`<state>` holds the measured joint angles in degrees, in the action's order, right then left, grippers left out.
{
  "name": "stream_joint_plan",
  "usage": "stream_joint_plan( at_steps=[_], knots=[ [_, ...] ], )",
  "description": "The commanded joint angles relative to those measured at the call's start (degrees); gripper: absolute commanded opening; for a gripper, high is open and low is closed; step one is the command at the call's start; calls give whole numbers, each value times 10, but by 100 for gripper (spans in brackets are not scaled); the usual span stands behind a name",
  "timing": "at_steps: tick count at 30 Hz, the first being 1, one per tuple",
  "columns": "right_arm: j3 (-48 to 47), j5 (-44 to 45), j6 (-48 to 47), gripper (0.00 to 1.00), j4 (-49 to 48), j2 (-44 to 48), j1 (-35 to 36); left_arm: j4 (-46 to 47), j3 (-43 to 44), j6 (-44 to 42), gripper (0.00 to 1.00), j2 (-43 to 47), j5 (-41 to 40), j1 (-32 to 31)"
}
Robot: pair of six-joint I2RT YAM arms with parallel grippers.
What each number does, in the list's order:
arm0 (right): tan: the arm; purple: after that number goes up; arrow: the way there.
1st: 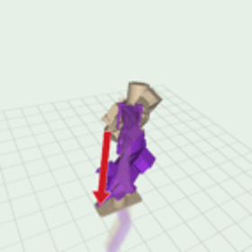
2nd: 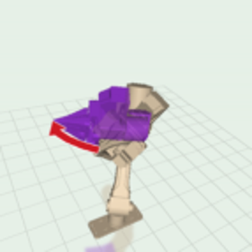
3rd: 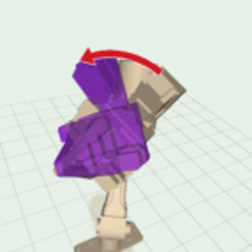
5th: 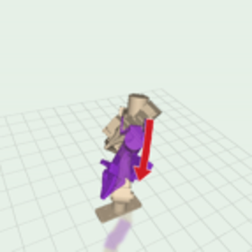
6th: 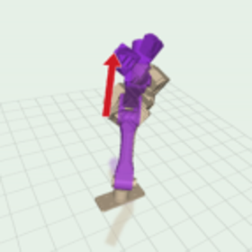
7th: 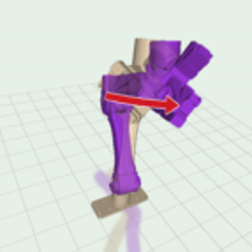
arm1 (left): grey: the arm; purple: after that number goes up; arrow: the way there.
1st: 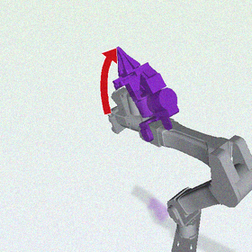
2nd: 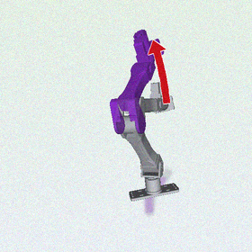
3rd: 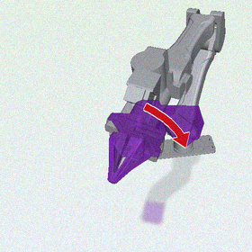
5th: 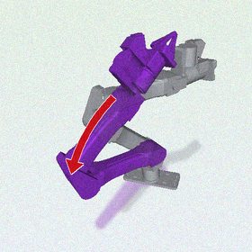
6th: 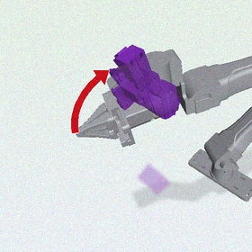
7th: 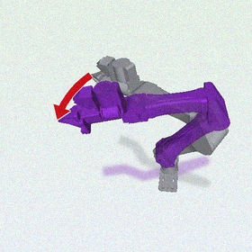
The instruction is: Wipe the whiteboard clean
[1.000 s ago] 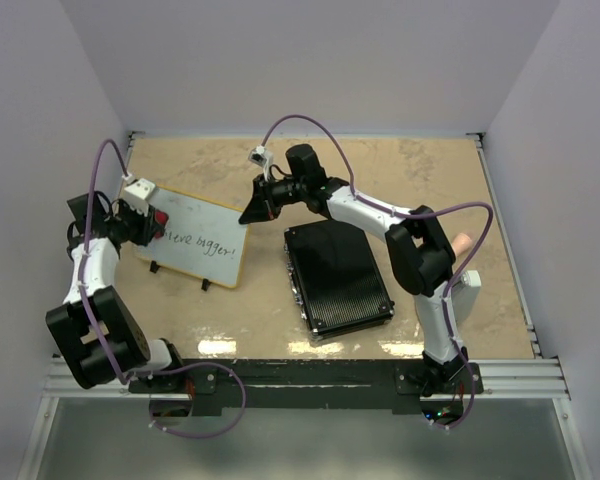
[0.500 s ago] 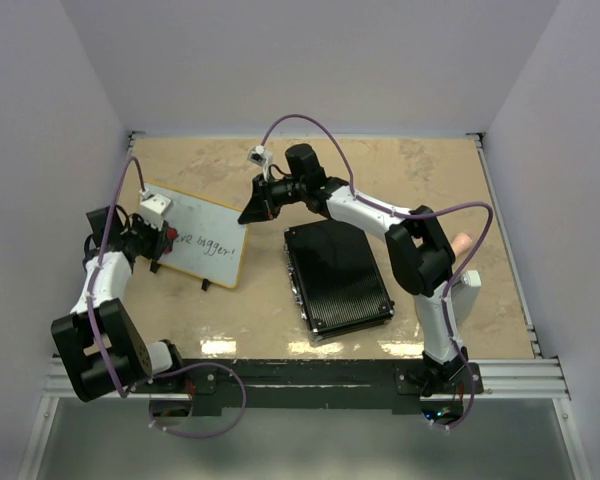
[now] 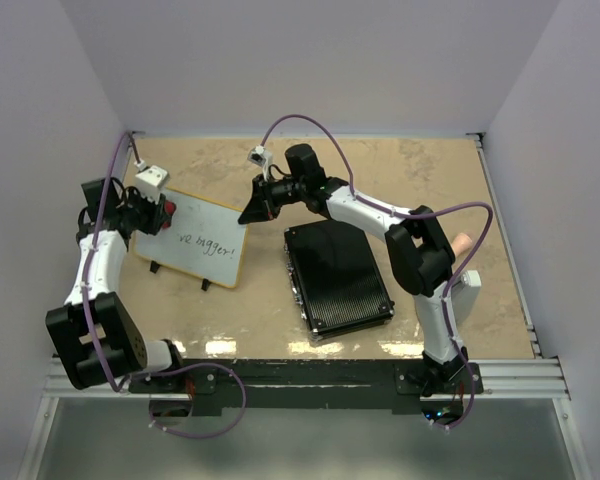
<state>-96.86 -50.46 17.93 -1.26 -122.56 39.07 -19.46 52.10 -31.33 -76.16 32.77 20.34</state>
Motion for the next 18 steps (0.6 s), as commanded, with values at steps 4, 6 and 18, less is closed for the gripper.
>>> stream_joint_plan(
  at_steps=[4, 6, 18],
  knots=[
    [-9, -22, -35, 0, 10, -8, 19, 29, 17, -11, 0, -11, -1, -22],
    [-9, -22, -35, 0, 9, -9, 19, 26, -30, -35, 0, -3, -10, -22],
    [-6, -22, -34, 0, 8, -8, 20, -6, -94, -88, 0, 26, -14, -38]
  ],
)
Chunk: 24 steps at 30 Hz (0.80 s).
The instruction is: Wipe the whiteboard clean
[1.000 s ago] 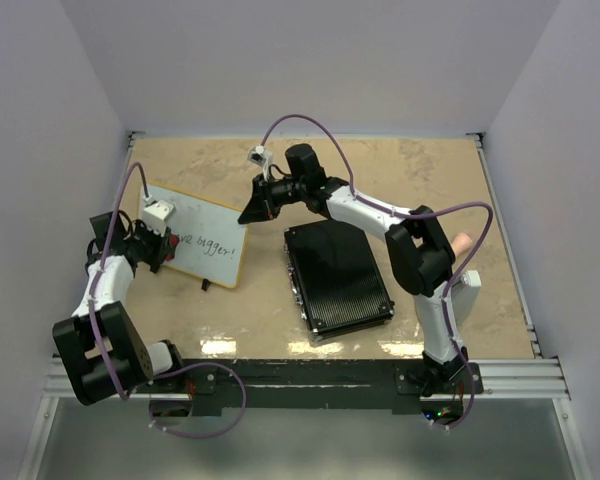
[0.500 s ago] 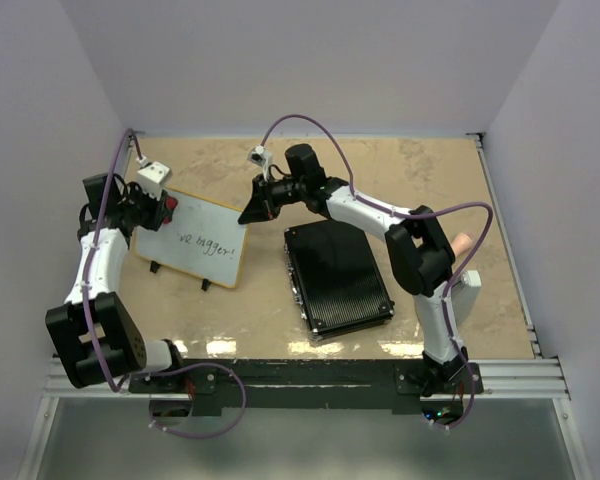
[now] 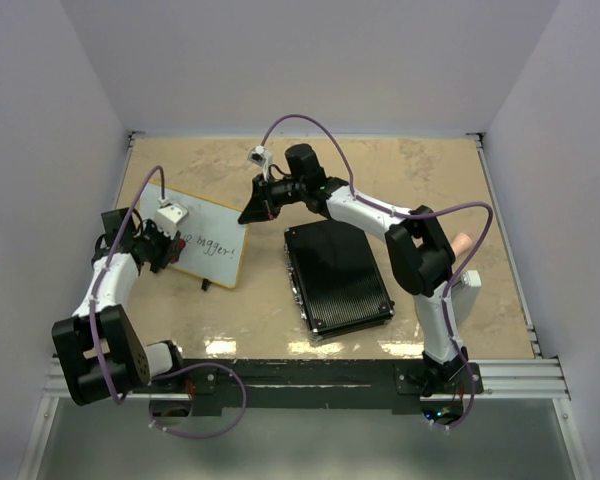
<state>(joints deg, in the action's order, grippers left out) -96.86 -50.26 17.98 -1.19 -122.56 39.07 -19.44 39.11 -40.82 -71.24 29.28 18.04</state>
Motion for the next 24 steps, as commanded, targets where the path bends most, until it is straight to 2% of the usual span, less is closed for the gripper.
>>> stream_joint_plan(
  at_steps=[1, 7, 10, 12, 18, 24],
  knots=[
    [-5, -25, -35, 0, 8, -8, 20, -9, 71, 29, 0, -26, 27, -15],
    [-5, -25, -33, 0, 5, -12, 22, -15, 182, 78, 0, -45, 46, -22],
    [-8, -26, -31, 0, 3, -14, 22, -17, 186, 76, 0, -50, 45, -27],
    [-9, -26, -31, 0, 3, -14, 23, -23, 174, 72, 0, -50, 42, -32],
    [-6, -26, -31, 0, 2, -11, 22, -19, 38, 36, 0, -26, 20, -39],
    [-8, -26, -30, 0, 1, -14, 23, -22, 16, 14, 0, -14, 7, -49]
  ],
)
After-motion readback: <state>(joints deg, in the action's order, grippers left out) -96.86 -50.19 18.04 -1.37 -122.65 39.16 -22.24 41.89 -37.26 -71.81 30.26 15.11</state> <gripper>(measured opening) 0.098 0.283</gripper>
